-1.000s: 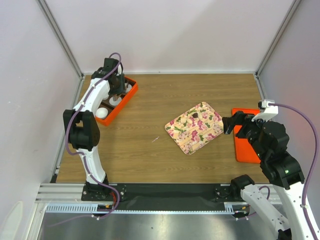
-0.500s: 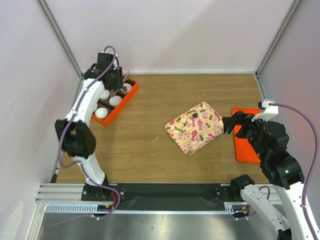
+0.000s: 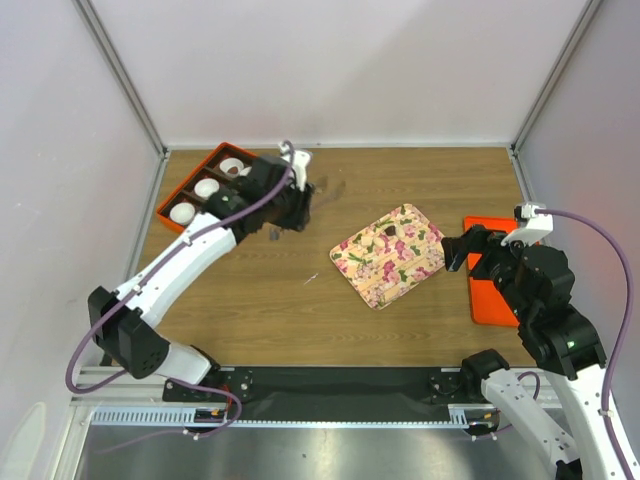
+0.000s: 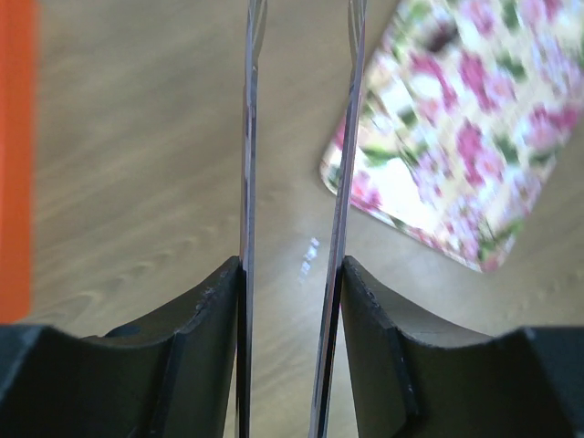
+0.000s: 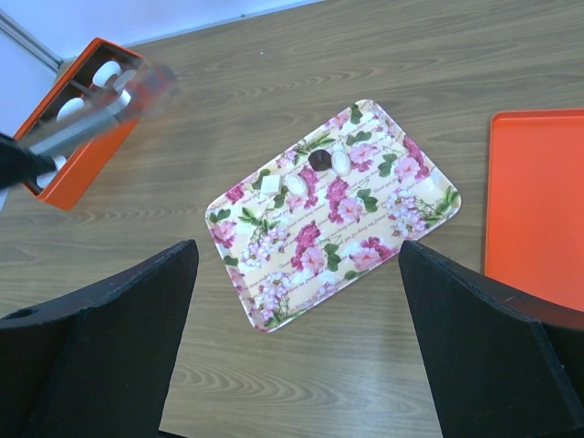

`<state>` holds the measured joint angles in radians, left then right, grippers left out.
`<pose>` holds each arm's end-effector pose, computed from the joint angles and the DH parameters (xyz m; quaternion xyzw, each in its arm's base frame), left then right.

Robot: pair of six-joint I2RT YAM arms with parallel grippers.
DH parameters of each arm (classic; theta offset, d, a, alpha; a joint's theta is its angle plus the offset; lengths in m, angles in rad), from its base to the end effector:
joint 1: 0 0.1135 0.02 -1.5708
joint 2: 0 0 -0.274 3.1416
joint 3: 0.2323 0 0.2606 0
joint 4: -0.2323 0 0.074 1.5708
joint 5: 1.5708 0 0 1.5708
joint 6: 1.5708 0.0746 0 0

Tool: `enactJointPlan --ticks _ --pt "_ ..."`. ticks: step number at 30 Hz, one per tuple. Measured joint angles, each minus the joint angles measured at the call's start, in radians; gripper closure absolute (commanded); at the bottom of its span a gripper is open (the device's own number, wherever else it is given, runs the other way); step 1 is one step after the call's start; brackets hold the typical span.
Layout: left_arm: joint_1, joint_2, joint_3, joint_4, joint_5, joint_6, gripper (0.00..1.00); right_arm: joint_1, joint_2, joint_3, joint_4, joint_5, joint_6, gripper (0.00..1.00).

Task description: Pack the chocolate

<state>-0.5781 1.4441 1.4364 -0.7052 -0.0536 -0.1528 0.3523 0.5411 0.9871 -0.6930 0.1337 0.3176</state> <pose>0.2968 -0.1889 0.3462 0.1810 0.8910 -0.1258 0.3970 0.1269 0.0360 0.3820 0.0274 0.7877 0.1518 0.5965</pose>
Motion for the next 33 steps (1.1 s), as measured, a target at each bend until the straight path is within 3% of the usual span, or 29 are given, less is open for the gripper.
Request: enactJointPlan --ticks 10,20,33 --pt "-0.224 -0.004 -0.081 0.057 0.016 -0.031 0.49 0.0 0.0 0.0 0.0 0.001 -0.001 0.0" --pt "-0.243 0.141 -0.08 0.201 0.023 0.018 0.47 0.0 -0.011 0.0 -0.003 0.007 -0.005 0.0" --pt "-0.243 0.352 -0.026 0.245 0.053 0.101 0.46 0.0 -0.013 0.0 -0.014 0.016 -0.016 0.0"
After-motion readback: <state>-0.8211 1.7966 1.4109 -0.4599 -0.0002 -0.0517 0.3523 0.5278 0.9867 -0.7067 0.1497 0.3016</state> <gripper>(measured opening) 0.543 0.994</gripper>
